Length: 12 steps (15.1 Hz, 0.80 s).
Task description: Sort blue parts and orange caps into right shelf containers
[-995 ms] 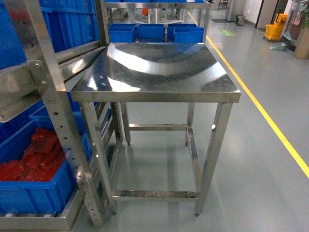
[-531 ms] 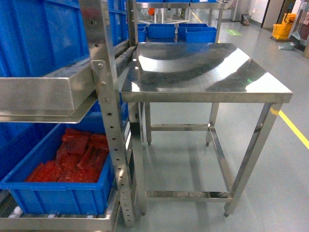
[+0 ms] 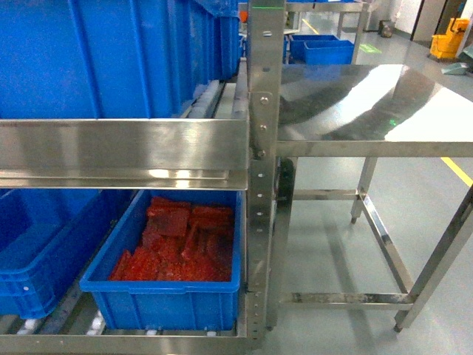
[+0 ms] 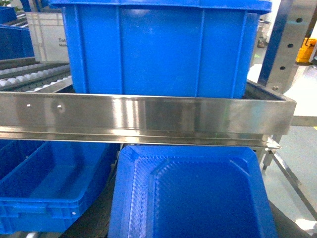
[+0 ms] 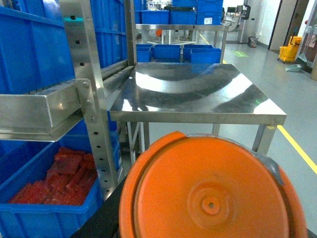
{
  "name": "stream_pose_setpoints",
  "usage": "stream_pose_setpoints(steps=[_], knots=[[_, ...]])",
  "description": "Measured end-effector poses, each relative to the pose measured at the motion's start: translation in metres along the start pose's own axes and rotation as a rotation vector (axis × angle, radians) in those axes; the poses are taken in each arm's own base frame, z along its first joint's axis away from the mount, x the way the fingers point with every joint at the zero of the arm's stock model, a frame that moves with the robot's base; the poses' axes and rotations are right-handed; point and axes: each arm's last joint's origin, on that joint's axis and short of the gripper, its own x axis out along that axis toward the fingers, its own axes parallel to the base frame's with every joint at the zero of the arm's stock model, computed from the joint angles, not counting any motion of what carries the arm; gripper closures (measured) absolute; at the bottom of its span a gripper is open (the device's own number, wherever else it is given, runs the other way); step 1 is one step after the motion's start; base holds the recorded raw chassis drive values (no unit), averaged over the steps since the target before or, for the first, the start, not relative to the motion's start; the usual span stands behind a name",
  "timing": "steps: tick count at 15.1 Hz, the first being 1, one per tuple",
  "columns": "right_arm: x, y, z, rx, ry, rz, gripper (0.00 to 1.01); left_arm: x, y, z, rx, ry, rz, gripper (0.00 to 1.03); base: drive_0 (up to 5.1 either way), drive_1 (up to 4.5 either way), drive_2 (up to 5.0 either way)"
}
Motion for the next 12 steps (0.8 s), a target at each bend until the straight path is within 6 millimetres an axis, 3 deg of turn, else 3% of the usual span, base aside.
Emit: stream_pose_setpoints(steps=[12], knots=[[0.0000,0.0001,0.0001,0.000,-0.002,0.002,0.57,0.0000,0.0000,0.0001,0.000,-0.001,0.000,0.62,-5.1,2.40,2.4]])
